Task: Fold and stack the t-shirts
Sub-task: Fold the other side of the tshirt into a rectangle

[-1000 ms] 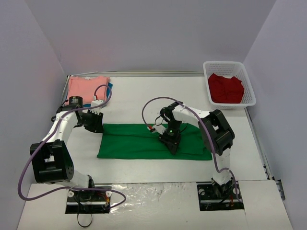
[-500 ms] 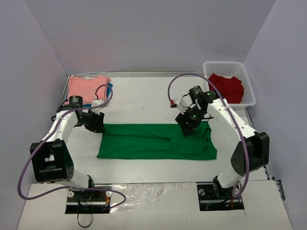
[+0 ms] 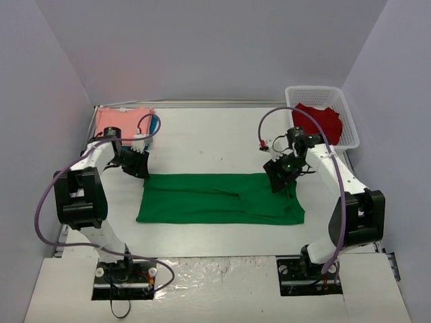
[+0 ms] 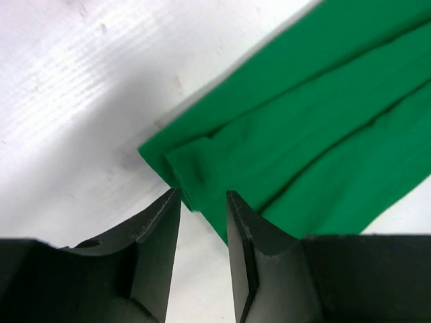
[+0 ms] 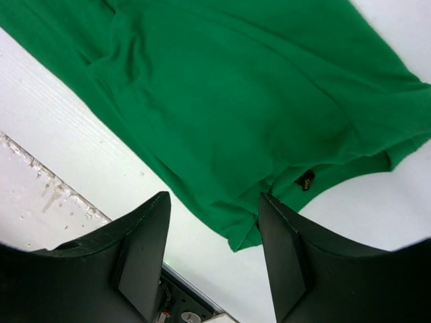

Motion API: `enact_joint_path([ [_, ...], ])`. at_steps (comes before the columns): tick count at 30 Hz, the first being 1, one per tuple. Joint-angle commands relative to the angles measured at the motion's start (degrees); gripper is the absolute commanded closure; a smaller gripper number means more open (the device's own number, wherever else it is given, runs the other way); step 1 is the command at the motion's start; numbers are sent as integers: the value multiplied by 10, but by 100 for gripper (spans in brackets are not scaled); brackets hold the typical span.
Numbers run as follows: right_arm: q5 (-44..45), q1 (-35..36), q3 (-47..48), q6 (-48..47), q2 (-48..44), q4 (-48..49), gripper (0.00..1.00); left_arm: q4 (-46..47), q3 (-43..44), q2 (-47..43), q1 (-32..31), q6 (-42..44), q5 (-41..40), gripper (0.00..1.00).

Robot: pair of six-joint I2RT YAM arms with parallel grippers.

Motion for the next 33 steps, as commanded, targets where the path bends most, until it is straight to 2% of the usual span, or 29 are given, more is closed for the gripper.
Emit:
enact_joint_path([
  [1, -32, -29, 7, -7, -25, -12, 49, 22, 40, 26, 2, -8, 15, 68],
  [5, -62, -57, 7, -17, -26, -13, 49, 21, 71, 63, 2, -11, 33, 68],
  [14, -107, -106, 4, -39, -34, -18, 49, 14, 76, 95, 1, 3, 46, 70],
  [18, -112, -106, 5, -42, -32, -20, 49, 11, 75, 101, 1, 7, 44, 75],
  [20, -114, -106, 4, -44, -30, -20, 49, 7, 74, 100, 1, 9, 48, 82],
  [21, -115, -106, 4, -44, -28, -20, 49, 6, 72, 97, 1, 8, 50, 91],
  [23, -115, -105, 4, -44, -27, -20, 49, 3, 71, 94, 1, 11, 56, 97],
  [33, -121, -129, 3, -47, -30, -19, 50, -15, 49, 55, 2, 32, 58, 98],
])
